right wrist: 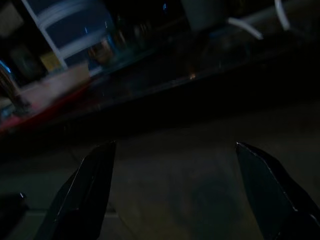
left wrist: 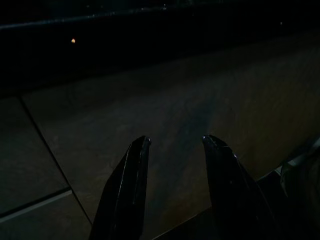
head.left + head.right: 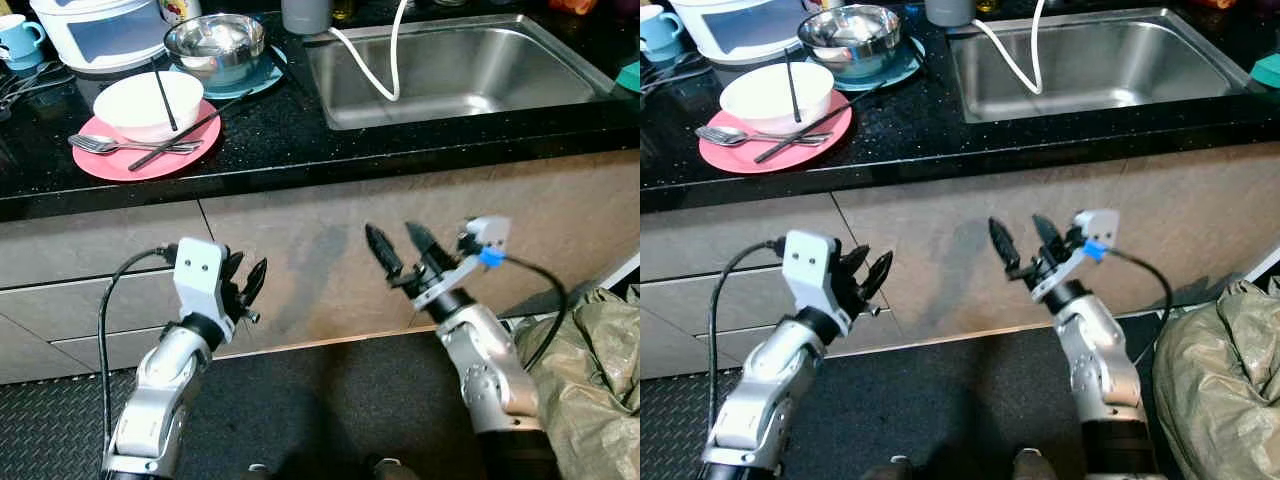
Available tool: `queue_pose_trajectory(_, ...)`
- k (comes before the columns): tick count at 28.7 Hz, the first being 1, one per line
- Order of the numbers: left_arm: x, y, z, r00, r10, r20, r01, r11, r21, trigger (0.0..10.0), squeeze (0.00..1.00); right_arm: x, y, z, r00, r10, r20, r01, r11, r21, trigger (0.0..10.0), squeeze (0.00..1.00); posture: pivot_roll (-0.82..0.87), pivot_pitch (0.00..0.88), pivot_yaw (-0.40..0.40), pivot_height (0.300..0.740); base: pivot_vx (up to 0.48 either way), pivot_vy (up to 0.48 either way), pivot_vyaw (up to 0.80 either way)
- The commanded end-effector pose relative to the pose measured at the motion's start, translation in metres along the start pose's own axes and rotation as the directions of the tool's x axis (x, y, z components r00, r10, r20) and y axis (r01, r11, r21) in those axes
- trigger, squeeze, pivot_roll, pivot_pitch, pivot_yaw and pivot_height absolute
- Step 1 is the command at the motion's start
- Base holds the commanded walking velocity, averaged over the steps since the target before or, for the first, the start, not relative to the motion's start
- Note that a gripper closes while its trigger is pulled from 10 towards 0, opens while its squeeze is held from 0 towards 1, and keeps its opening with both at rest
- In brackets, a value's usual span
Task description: Kitchen organization
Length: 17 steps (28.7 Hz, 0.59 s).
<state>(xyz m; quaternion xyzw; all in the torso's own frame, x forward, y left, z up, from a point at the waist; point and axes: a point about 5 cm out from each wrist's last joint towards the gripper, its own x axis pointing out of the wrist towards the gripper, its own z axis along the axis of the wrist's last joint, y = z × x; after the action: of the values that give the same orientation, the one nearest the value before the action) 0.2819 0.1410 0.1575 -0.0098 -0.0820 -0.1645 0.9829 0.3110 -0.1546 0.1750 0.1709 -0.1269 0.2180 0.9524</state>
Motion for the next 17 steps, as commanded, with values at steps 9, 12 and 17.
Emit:
queue_pose_trajectory(9, 0.013, -0.002, 0.021, 0.999, -0.018, 0.040, 0.015, 0.997, 0.073, 10.0, 0.00, 0.018, 0.002, 0.034, 0.995, -0.050, 0.090, 0.060, 0.990, -0.124, 10.0, 0.00, 0.00, 0.177, 0.018, 0.740, 0.000, 0.000, 0.00)
queue_pose_trajectory(12, 0.017, 0.002, 0.021, 0.999, 0.044, 0.001, -0.044, 0.994, 0.100, 10.0, 0.00, 0.024, -0.004, 0.037, 0.989, -0.125, 0.073, 0.139, 0.963, -0.232, 10.0, 0.00, 0.00, 0.177, 0.018, 0.740, 0.000, 0.000, 0.00)
queue_pose_trajectory(17, 0.016, 0.007, 0.018, 0.997, 0.081, -0.008, -0.080, 0.994, 0.075, 10.0, 0.00, 0.023, -0.010, 0.034, 0.981, -0.191, 0.044, 0.195, 0.943, -0.271, 10.0, 0.00, 0.00, 0.176, 0.016, 0.740, 0.000, 0.000, 0.00)
